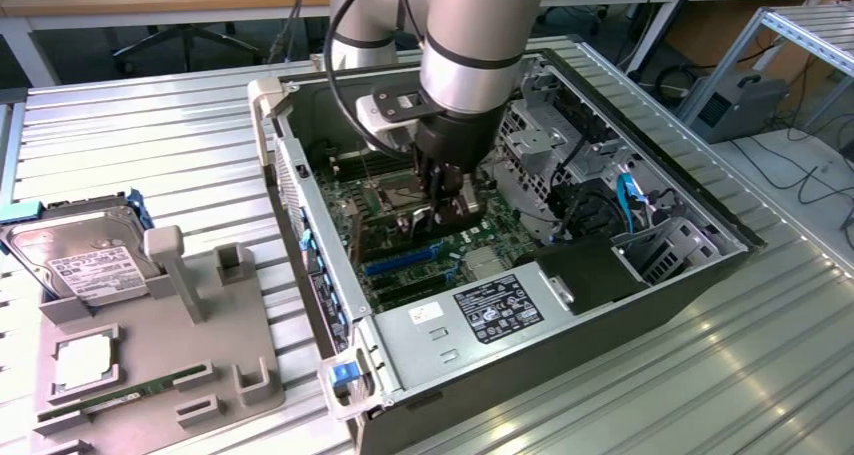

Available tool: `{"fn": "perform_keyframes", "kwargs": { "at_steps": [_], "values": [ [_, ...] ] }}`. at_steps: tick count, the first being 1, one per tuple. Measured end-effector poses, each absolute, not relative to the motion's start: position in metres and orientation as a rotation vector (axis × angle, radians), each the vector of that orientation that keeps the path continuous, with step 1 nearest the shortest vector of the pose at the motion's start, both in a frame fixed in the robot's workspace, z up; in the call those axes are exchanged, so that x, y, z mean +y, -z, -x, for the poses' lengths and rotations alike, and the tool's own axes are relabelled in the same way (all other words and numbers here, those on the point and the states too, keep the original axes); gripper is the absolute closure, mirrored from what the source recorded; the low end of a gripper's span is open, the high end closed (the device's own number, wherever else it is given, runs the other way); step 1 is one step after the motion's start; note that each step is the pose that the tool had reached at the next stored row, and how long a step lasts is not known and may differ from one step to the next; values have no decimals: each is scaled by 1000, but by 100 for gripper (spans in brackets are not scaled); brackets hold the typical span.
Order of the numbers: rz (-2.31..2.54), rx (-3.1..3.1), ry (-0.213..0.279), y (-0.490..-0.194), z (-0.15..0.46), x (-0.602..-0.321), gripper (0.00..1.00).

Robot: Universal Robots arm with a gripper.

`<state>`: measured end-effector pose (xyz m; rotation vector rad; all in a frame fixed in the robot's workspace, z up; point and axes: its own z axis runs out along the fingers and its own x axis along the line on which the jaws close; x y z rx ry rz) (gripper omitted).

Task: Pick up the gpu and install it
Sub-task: 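Insert the gpu into the slot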

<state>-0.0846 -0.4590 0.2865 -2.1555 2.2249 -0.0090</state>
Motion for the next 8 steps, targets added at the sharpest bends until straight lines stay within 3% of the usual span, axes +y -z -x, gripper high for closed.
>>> {"fn": "perform_keyframes", "kwargs": {
  "at_steps": [8],
  "values": [
    [2155,2225,9,-286,92,-461,73]
  ]
}}
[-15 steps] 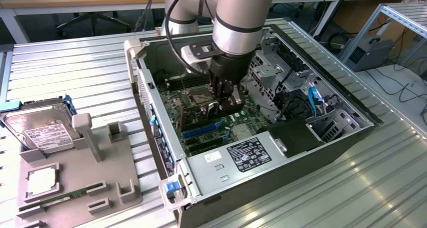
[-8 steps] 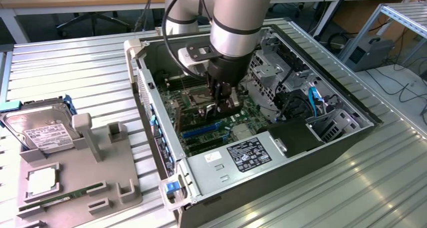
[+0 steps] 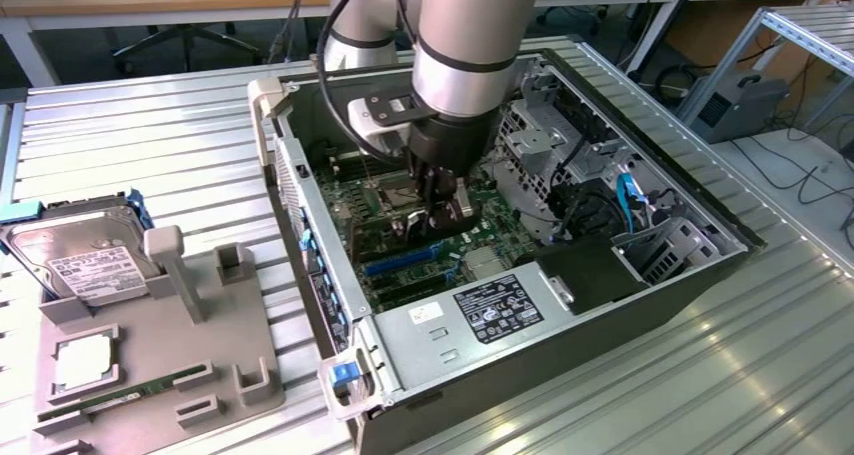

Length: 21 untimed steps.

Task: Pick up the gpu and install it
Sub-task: 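Insert the gpu into the slot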

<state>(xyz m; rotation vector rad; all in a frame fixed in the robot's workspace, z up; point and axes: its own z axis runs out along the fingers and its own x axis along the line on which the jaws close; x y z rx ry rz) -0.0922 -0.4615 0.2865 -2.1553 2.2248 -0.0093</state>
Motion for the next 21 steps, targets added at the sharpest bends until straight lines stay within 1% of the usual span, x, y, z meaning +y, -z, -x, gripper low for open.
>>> {"fn": "perform_keyframes", "kwargs": {
  "at_steps": [17,19,21],
  "values": [
    [2155,2224,11,-283,107,-462,73],
    [2161,2231,-3,-283,104,-462,73],
    [2161,2231,-3,-283,104,-462,73]
  ]
}}
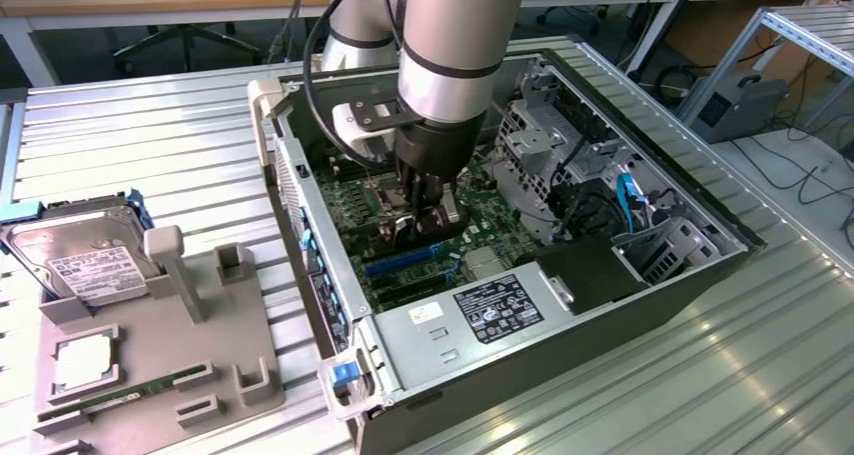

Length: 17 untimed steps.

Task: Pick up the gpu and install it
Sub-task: 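Insert the gpu into the slot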

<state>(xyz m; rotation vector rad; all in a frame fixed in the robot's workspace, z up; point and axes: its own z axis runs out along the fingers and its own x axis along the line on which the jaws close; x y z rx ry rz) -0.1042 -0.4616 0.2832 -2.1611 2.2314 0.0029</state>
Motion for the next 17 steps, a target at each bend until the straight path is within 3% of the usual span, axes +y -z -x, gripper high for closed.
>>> {"fn": "perform_keyframes", "kwargs": {
  "at_steps": [17],
  "values": [
    [2164,2234,5,-282,104,-462,73]
  ]
}}
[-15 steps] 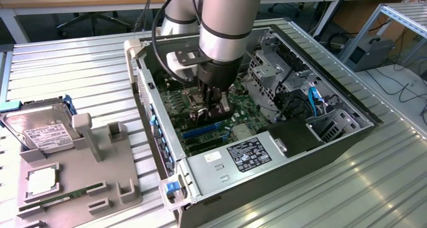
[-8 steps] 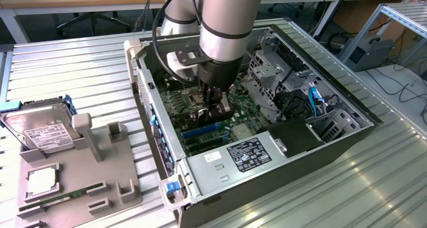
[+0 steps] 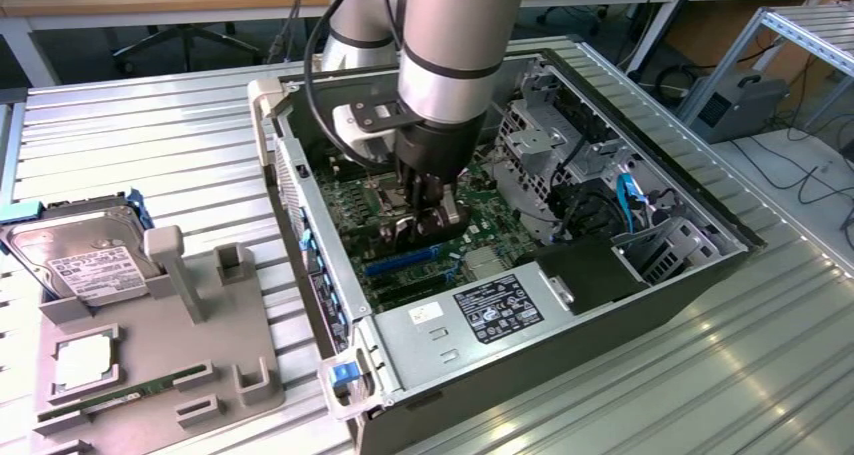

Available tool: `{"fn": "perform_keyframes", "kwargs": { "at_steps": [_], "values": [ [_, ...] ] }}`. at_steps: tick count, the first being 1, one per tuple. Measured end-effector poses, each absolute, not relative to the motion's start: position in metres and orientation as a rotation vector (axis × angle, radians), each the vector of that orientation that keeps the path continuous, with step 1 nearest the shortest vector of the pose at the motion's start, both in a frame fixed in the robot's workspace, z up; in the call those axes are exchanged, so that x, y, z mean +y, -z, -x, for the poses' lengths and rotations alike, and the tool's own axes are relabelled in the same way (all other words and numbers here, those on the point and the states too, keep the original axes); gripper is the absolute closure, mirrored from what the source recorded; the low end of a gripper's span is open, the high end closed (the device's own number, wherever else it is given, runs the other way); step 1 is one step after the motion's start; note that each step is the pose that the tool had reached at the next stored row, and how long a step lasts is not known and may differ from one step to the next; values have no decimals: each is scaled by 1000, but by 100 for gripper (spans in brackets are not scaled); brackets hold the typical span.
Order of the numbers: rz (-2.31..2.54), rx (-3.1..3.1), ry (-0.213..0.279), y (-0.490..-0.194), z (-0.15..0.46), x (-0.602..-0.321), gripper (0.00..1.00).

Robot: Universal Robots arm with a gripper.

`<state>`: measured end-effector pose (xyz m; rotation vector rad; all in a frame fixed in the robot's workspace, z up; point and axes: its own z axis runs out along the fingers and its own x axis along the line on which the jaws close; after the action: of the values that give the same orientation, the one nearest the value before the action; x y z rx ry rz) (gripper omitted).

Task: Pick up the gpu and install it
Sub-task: 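Insert the gpu into the slot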

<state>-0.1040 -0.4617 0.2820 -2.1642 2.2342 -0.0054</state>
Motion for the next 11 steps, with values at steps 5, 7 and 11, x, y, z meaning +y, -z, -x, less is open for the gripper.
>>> {"fn": "perform_keyframes", "kwargs": {
  "at_steps": [5,7,11],
  "values": [
    [2160,2231,12,-278,104,-462,73],
    [2160,2231,14,-277,104,-462,73],
    [2159,2231,14,-276,104,-462,73]
  ]
}}
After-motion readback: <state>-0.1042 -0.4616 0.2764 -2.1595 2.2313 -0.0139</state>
